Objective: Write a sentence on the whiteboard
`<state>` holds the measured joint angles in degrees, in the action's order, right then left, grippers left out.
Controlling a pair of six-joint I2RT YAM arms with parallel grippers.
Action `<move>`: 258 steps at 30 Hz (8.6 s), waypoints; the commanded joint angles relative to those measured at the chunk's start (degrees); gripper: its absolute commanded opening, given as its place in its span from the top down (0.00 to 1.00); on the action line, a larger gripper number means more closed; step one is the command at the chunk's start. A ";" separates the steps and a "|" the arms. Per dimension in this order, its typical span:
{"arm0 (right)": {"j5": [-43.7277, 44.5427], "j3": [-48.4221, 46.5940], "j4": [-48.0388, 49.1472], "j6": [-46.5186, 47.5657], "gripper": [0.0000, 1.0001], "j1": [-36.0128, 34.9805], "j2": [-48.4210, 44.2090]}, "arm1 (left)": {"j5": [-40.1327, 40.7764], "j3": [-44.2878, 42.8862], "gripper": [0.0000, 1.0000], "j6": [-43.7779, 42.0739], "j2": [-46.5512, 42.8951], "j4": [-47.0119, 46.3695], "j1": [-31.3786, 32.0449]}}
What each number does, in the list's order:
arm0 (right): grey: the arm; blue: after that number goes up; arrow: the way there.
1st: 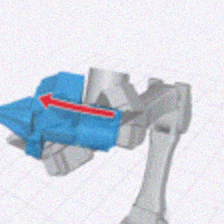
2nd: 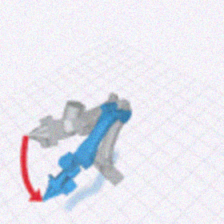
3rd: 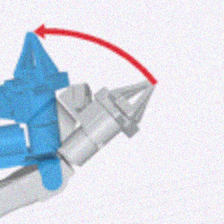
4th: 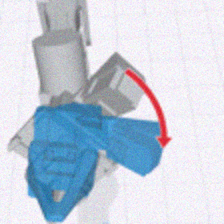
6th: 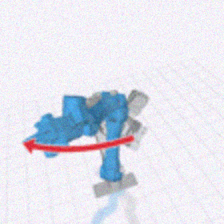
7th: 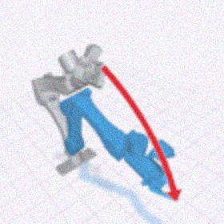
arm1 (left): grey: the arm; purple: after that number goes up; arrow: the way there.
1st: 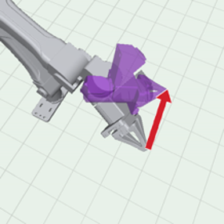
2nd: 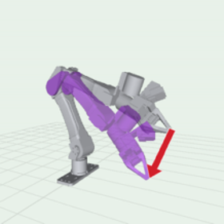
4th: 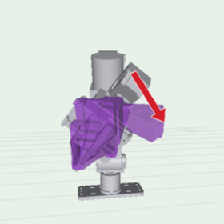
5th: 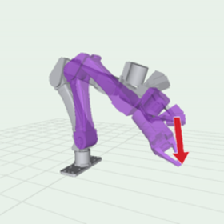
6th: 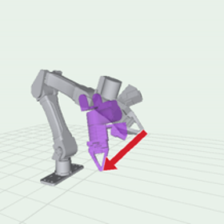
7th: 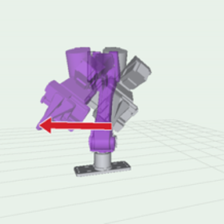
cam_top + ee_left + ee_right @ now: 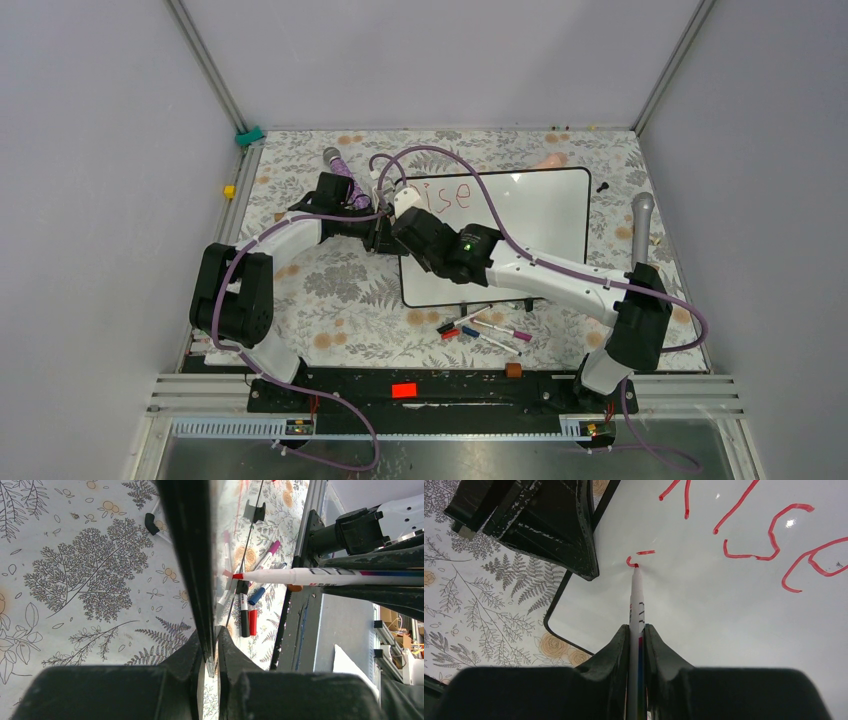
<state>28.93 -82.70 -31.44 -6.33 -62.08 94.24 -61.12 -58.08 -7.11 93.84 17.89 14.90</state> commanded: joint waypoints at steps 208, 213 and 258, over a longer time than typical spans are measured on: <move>-10.95 11.21 -6.74 -11.10 1.00 11.96 -25.89 | 6.56 3.15 1.00 -3.56 -3.05 0.73 2.39; -12.45 8.66 -5.58 -13.39 1.00 11.99 -21.89 | 7.34 3.50 1.00 -3.35 -2.86 0.74 2.33; -10.37 2.55 -1.15 -10.65 1.00 10.48 -10.03 | 6.77 2.55 1.00 -4.72 -0.34 3.03 1.17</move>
<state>18.50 -78.87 -32.73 -16.88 -51.07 84.31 -61.06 -56.21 -6.63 91.74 16.32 15.68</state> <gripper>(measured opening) 0.187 0.078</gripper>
